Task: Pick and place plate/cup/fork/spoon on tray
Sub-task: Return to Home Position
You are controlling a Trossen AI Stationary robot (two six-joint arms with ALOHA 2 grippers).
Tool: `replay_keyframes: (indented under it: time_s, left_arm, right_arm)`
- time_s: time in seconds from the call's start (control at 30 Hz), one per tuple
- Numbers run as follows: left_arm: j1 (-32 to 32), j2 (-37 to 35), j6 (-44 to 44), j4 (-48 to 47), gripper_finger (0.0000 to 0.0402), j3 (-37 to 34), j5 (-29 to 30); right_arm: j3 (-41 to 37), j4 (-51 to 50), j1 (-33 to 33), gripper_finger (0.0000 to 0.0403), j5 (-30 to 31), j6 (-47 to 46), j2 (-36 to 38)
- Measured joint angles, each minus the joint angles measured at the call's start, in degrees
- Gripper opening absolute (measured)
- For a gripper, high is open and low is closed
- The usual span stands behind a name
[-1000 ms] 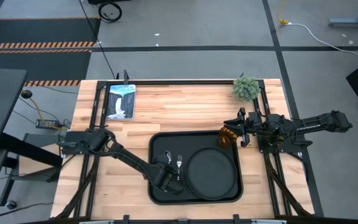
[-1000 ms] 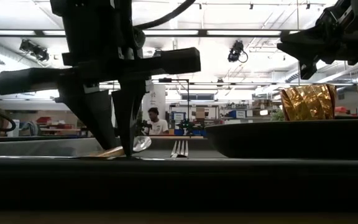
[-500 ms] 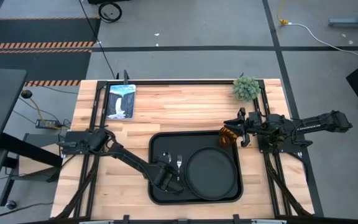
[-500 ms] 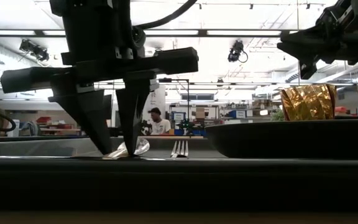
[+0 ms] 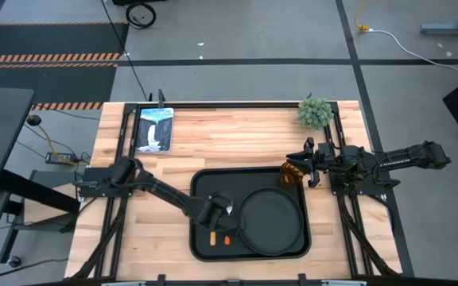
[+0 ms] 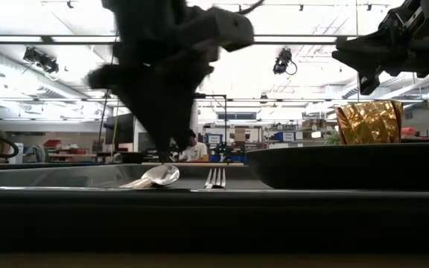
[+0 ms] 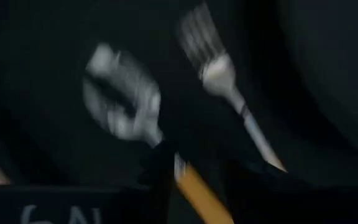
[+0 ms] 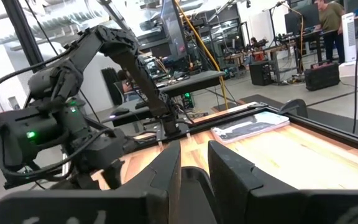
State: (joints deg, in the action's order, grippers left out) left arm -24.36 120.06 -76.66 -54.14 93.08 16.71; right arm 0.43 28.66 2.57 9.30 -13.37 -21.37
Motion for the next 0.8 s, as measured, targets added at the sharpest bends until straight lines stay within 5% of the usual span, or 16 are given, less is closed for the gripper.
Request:
replay_keyframes:
  time_s: [0.47,0.6,0.8]
  left_arm:
    - [8.34,-0.17,74.37,19.49,0.0128,0.0,29.88]
    - [9.99,-0.75,92.73,27.85,0.0128,-0.09,29.61]
    - [9.57,-1.84,109.17,40.73,0.0128,-0.04,21.27]
  right_arm:
    - [-0.01,-0.02,-0.02,0.0088,0.0,0.01,0.0]
    - [0.0,-0.02,-0.02,0.0088,-0.01,0.0,0.01]
    - [0.0,-0.02,0.0,0.0088,-0.02,-0.01,0.0]
